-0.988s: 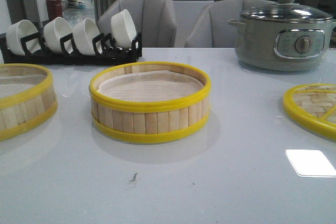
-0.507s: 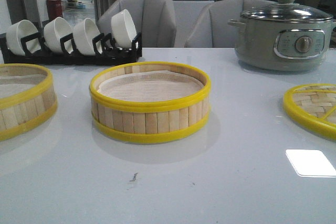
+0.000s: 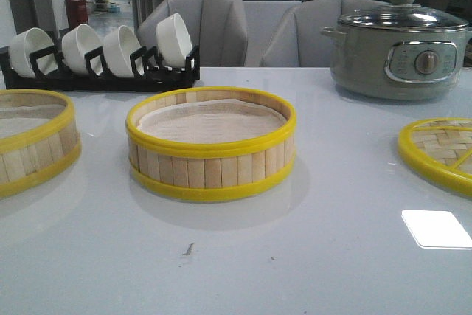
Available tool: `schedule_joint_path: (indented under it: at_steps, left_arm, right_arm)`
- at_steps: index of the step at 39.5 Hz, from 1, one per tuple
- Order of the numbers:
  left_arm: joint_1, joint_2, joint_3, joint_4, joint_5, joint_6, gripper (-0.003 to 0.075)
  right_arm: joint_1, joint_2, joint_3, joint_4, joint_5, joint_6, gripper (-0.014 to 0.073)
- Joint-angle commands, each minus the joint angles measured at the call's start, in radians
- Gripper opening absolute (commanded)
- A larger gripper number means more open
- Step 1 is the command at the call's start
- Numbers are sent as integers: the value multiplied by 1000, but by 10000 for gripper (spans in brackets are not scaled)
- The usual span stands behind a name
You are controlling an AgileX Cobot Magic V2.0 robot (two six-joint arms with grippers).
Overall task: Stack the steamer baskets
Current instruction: 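Lower the left gripper over the rim of the steamer basket nearest it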
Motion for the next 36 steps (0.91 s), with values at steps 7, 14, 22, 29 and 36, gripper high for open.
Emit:
schedule_joint_path:
  at_steps: [7, 14, 22, 29, 36]
  left_arm:
    - [-2, -14, -30, -3, -22, -1, 89]
    - [-2, -16, -30, -10, -36, -1, 89]
    - [-2, -19, -30, -15, -40, -1, 89]
    - [-2, -19, -30, -15, -41, -1, 89]
    - [-2, -19, -30, -23, -21, -1, 89]
  right_arm:
    - [2, 50, -314, -3, 289, 26, 55]
    - [2, 311, -521, -3, 411, 26, 55]
    - [2, 613, -708, -3, 421, 26, 55]
    - [2, 765, -805, -2, 462, 26, 55]
    - [2, 780, -810, -2, 400, 26, 55]
